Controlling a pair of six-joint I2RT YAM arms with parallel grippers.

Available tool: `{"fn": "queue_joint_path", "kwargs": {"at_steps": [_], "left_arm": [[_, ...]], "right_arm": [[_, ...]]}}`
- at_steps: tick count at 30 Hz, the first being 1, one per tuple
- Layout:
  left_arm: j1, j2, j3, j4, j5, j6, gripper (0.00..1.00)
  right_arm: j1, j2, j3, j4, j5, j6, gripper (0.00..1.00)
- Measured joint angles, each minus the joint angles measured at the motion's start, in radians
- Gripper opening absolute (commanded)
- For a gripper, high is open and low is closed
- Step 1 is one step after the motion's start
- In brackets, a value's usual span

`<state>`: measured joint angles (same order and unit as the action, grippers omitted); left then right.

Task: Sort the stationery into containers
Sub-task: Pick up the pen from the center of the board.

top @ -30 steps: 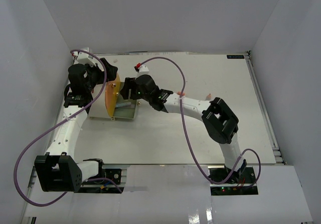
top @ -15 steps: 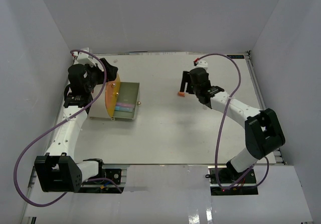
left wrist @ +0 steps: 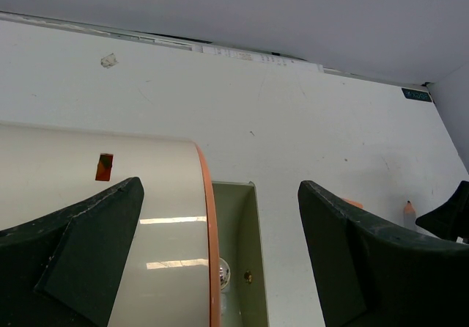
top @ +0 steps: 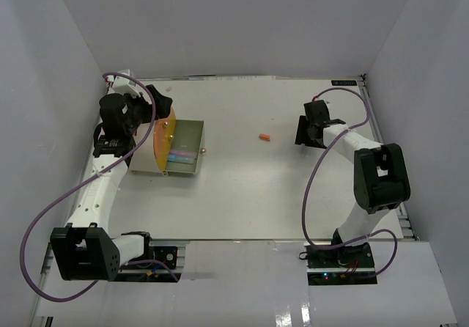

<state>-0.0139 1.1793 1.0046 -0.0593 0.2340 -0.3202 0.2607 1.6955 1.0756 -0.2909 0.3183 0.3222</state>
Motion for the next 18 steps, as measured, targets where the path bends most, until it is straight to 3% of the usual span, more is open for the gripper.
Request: {"fn": "queue_joint_path", "kwargs": {"at_steps": [18], "left_arm": [[0.0, -0.002, 0.0, -0.001, 0.002, -0.003, 0.98]], "right_arm": [[-0.023, 0.248, 0.234, -0.107, -0.053, 0.013, 0.51]]}}
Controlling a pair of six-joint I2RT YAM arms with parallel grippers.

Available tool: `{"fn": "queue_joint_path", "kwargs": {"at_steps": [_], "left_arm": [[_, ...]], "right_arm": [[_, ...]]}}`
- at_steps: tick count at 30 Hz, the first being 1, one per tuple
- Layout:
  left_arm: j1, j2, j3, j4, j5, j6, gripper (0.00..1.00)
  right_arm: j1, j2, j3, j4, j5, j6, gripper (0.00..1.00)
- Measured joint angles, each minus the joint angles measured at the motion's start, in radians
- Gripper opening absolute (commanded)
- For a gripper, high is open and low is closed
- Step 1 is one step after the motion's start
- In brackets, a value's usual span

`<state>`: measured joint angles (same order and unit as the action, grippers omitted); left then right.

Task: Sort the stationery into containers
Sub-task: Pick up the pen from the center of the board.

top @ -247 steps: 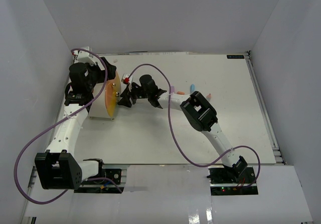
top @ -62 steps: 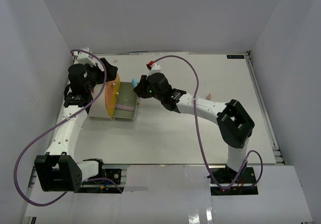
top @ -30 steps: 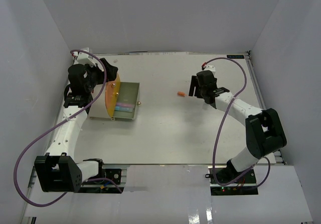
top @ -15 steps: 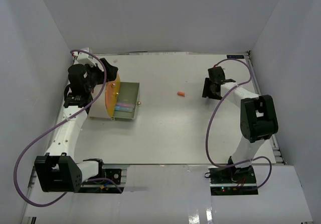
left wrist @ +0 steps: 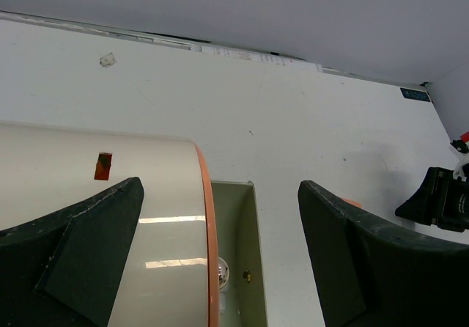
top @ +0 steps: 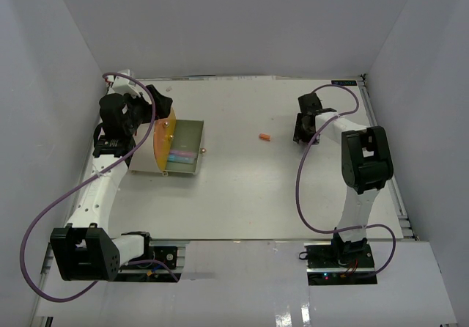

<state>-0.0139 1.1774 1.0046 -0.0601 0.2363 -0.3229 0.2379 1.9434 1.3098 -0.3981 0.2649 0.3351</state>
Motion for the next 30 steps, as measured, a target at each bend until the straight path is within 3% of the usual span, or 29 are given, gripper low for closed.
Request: {"fn": "queue_joint_path", "kwargs": {"at_steps": [4, 11, 14, 18, 22, 30], "left_arm": [[0.0, -0.003, 0.0, -0.003, 0.0, 0.0, 0.98], [0.0, -0.007, 0.0, -0.008, 0.001, 0.0, 0.98], [0.0, -0.013, -0.001, -0.014, 0.002, 0.0, 0.98], [0.0, -0.025, -0.001, -0.029, 0.02, 0.0, 0.98], [0.0, -0.039, 0.005, -0.053, 0.077, -0.009, 0.98], [-0.056, -0.083, 0.029, -0.097, 0.211, -0.059, 0.98]], "right_arm": [[0.0, 0.016, 0.019, -0.02, 0.0, 0.01, 0.47], [0.0, 0.018, 0.02, -0.023, -0.003, 0.02, 0.17], [0.0, 0.016, 0.02, -0.022, -0.01, 0.018, 0.09], [0.006, -0.028, -0.029, 0.011, -0.052, 0.003, 0.08], [0.056, -0.184, -0.116, 0.059, -0.119, -0.023, 0.08], [0.216, -0.619, -0.225, 0.439, -0.279, -0.022, 0.08]]}}
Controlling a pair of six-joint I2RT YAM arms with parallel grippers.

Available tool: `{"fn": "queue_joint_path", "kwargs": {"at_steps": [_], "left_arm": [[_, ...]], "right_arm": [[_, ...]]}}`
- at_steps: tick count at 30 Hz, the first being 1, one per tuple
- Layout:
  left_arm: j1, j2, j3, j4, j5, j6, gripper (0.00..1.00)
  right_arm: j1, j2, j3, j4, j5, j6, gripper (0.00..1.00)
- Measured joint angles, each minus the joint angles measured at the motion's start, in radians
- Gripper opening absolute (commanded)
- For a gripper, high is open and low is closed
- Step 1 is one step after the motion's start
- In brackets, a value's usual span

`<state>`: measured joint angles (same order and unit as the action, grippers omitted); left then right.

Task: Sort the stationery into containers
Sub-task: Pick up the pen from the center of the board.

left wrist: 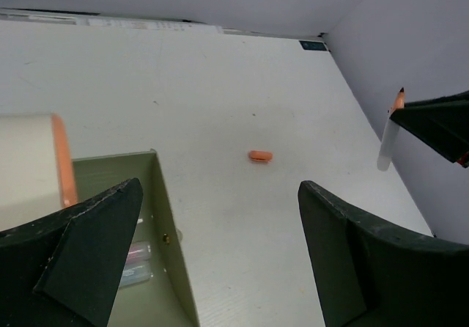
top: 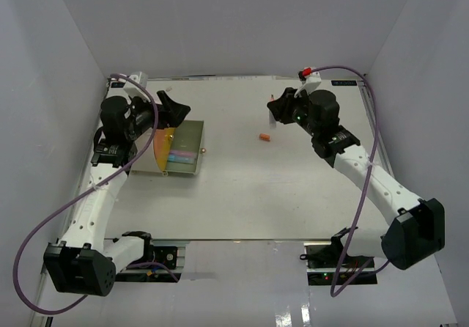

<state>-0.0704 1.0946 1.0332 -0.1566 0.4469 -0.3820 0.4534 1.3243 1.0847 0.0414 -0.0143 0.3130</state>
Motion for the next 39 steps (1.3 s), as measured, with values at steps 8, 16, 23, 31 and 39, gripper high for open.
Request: {"fn": "queue_joint_path", "kwargs": {"at_steps": [8, 16, 23, 31, 39], "left_arm": [[-0.353, -0.038, -0.03, 0.078, -0.034, 0.003, 0.98], [-0.576, 0.039, -0.073, 0.19, -0.184, 0.026, 0.98], [-0.621, 0.138, -0.073, 0.239, -0.266, 0.045, 0.89], [-0.624, 0.159, -0.072, 0.301, -0.282, 0.059, 0.79], [-0.624, 0.166, -0.072, 0.353, -0.275, 0.068, 0.73]], "right_arm": [[0.193, -0.101, -0.122, 0.275, 0.017, 0.032, 0.08], [0.285, -0.114, -0.183, 0.374, 0.106, 0.053, 0.08], [0.336, -0.14, -0.208, 0.428, 0.179, 0.088, 0.08], [0.378, -0.14, -0.22, 0.441, 0.249, 0.126, 0.08], [0.405, -0.149, -0.241, 0.488, 0.33, 0.166, 0.08]]}}
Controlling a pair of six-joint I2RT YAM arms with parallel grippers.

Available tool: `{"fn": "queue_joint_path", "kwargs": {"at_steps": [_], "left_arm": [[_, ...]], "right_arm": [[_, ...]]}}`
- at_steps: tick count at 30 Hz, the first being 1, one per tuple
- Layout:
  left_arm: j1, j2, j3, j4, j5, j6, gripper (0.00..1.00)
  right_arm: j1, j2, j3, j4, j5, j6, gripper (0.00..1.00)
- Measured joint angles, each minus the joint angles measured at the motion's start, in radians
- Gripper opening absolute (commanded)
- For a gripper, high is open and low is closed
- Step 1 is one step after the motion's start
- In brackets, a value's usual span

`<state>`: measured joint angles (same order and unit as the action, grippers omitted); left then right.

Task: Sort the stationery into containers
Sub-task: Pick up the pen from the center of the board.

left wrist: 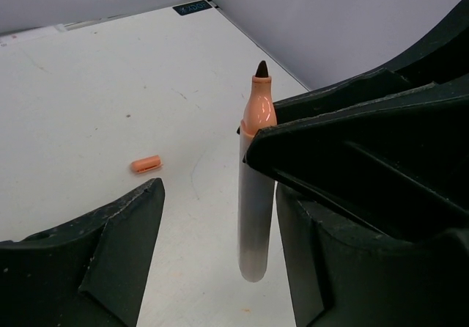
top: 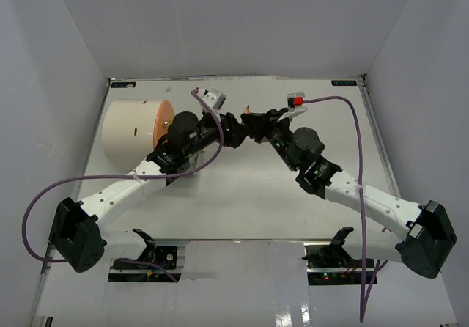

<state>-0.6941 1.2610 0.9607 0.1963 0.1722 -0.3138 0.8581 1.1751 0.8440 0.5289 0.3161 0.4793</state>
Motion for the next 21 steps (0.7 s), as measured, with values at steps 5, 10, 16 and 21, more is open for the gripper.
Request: {"fn": "queue_joint_path", "kwargs": {"at_steps": [5, 10, 16, 21], "left_arm": [[-0.001, 0.012, -0.001, 0.021, 0.011, 0.008, 0.64], [-0.002, 0.017, -0.001, 0.027, 0.032, 0.018, 0.56], [-0.002, 0.024, -0.001, 0.037, 0.06, 0.029, 0.45], [-0.003, 0.024, -0.001, 0.037, 0.074, 0.035, 0.33]], "right_arm": [[0.012, -0.002, -0.004, 0.006, 0.022, 0.021, 0.08], [0.021, -0.002, -0.005, 0.014, 0.026, 0.039, 0.08], [0.028, 0.005, -0.005, 0.028, 0.029, 0.042, 0.08], [0.034, 0.014, -0.005, 0.038, 0.04, 0.045, 0.08]]}}
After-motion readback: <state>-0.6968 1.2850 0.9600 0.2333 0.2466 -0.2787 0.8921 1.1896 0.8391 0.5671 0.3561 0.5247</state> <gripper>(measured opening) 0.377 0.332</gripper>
